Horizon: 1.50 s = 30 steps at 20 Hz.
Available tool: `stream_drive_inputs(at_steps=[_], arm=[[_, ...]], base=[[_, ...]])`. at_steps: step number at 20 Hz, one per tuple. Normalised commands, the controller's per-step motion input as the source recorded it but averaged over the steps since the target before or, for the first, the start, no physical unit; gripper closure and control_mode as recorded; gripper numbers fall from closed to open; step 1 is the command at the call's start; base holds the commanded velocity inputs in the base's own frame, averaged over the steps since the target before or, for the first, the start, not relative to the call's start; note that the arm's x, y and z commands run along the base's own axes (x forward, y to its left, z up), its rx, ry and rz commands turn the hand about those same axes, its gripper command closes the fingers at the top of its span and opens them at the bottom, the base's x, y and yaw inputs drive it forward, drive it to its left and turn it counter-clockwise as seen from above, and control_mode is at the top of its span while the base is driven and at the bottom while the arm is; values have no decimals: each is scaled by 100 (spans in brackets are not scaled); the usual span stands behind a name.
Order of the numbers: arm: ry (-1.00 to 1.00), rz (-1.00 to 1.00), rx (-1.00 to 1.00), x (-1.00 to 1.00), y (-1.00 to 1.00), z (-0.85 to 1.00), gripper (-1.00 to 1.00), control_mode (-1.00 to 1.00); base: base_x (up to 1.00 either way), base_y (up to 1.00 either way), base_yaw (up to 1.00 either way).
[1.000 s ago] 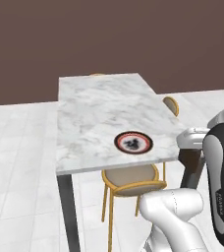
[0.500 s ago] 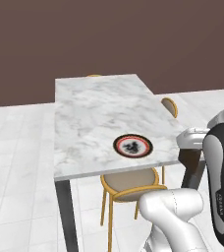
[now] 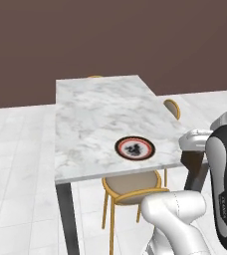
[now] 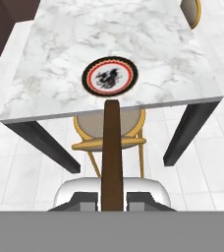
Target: Start the toaster. Once the lever pops up, take the bread to the plate on the dining counter.
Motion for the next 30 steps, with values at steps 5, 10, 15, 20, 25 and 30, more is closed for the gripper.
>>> stream_drive_inputs(at_steps=[5,10,15,20,25,30], arm=[[0,0,0,0,0,0,100,100],[0,0,0,0,0,0,100,100],[0,0,0,0,0,0,100,-100],[0,0,0,2,0,-3,100,-100],[0,7,1,22,-20,-13,100,-100],[0,14,0,61,-1,-25,100,-100]], base=[[35,0,0],[32,0,0],[8,0,0],[0,0,0],[0,0,0],[0,0,0]])
